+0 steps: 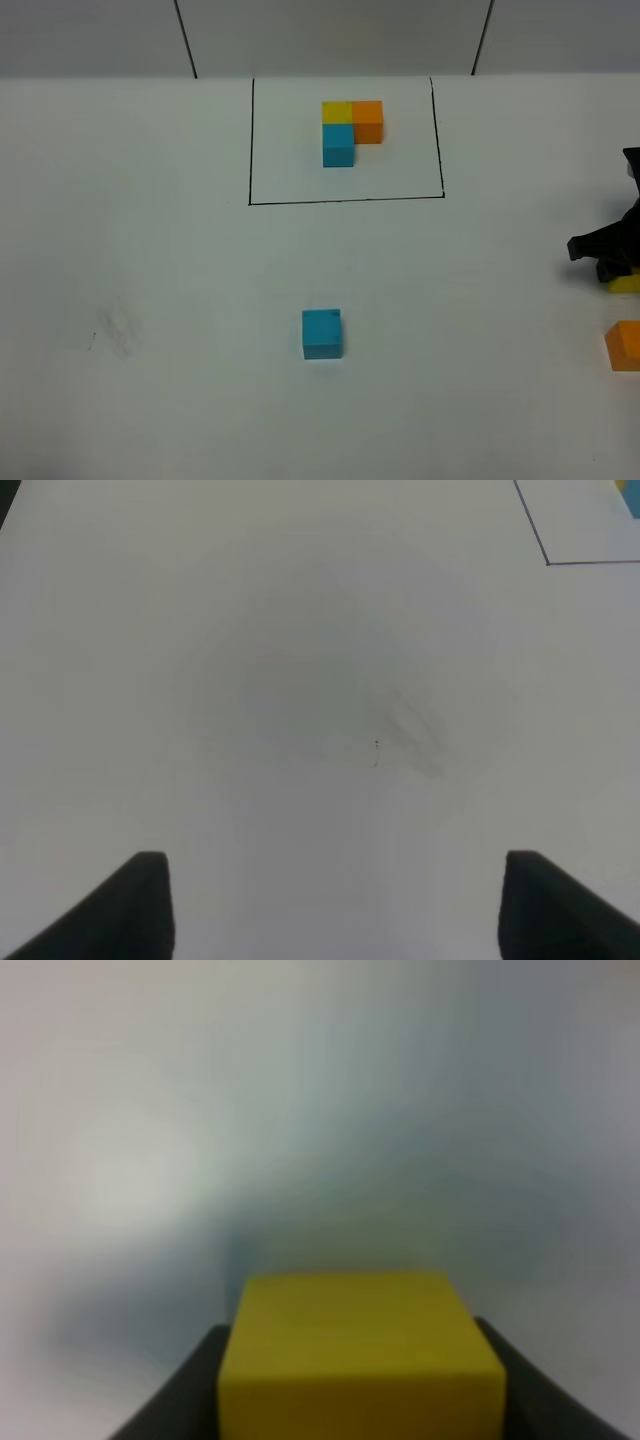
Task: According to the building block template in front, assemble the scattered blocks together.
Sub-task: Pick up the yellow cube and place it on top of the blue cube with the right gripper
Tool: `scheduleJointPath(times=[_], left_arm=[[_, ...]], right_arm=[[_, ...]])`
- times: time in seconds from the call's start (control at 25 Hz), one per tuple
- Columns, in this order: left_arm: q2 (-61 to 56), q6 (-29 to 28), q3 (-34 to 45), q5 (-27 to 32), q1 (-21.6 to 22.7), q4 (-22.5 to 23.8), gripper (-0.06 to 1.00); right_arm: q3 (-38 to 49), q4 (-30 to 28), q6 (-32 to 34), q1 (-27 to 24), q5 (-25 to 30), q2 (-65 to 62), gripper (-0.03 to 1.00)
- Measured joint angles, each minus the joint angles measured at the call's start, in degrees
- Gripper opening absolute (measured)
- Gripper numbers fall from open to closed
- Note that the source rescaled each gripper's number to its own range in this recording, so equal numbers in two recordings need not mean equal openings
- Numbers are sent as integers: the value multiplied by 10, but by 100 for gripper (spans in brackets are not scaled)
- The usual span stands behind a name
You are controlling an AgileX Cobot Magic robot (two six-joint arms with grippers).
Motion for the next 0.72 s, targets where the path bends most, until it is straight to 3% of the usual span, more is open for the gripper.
scheduleJointPath(times=[0.2, 0.36, 0.48, 0.72], left_arm=[[0, 0, 0, 0, 0, 0, 46], [0, 0, 0, 0, 0, 0, 46], [0, 0, 0, 0, 0, 0, 46], [0, 0, 0, 0, 0, 0, 46]], right_arm=[[-10, 5, 11, 32, 16, -74, 24], [-56, 28, 83, 93, 57, -118, 24], [-90, 27, 155, 168, 94, -115, 24], [-155, -38, 321, 325, 142, -64, 24]])
